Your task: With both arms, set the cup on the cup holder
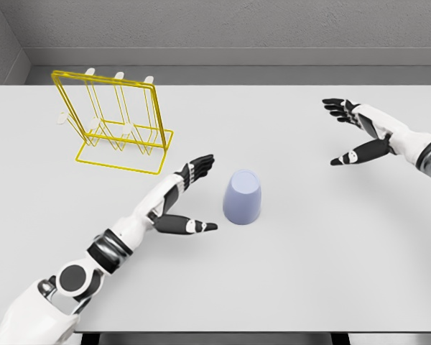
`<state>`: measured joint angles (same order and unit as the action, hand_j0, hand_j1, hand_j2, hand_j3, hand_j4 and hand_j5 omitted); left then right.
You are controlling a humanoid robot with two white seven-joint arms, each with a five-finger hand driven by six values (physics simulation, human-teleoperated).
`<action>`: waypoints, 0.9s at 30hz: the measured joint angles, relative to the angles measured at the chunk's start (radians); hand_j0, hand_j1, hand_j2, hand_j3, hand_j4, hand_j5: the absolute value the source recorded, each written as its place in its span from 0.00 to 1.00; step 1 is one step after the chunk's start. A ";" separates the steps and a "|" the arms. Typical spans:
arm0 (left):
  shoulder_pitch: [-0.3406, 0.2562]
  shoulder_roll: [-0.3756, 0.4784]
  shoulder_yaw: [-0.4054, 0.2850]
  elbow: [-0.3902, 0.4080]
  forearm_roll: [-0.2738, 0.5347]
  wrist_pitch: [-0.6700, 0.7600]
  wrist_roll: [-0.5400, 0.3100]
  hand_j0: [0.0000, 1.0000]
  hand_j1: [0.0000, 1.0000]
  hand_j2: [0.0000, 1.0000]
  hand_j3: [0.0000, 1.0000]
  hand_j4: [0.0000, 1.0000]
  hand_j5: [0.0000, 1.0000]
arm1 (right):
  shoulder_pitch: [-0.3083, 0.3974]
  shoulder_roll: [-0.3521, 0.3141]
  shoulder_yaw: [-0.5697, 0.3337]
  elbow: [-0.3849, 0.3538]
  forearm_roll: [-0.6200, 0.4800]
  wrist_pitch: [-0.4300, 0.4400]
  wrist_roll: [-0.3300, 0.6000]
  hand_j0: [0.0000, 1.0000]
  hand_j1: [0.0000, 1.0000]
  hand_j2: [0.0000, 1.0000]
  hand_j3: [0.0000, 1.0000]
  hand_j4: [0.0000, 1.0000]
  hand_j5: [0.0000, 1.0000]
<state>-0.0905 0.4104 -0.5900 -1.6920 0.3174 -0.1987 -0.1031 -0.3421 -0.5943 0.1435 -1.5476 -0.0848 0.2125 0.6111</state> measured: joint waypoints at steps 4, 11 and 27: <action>-0.005 -0.026 0.001 0.033 -0.006 0.001 0.000 1.00 1.00 1.00 1.00 1.00 1.00 | 0.003 0.005 0.000 0.010 0.001 -0.008 0.000 1.00 1.00 1.00 1.00 1.00 1.00; -0.031 -0.066 -0.005 0.082 -0.008 0.002 -0.002 1.00 1.00 1.00 1.00 1.00 1.00 | 0.008 0.004 -0.002 0.041 0.000 -0.103 0.000 1.00 1.00 1.00 1.00 1.00 1.00; -0.064 -0.115 -0.032 0.126 -0.008 0.012 -0.004 1.00 1.00 1.00 1.00 1.00 1.00 | 0.006 0.022 -0.032 0.147 0.102 -0.240 0.000 1.00 1.00 1.00 1.00 1.00 1.00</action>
<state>-0.1549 0.2958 -0.6222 -1.5663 0.3094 -0.1862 -0.1073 -0.3359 -0.5726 0.1116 -1.4008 0.0170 -0.0271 0.6111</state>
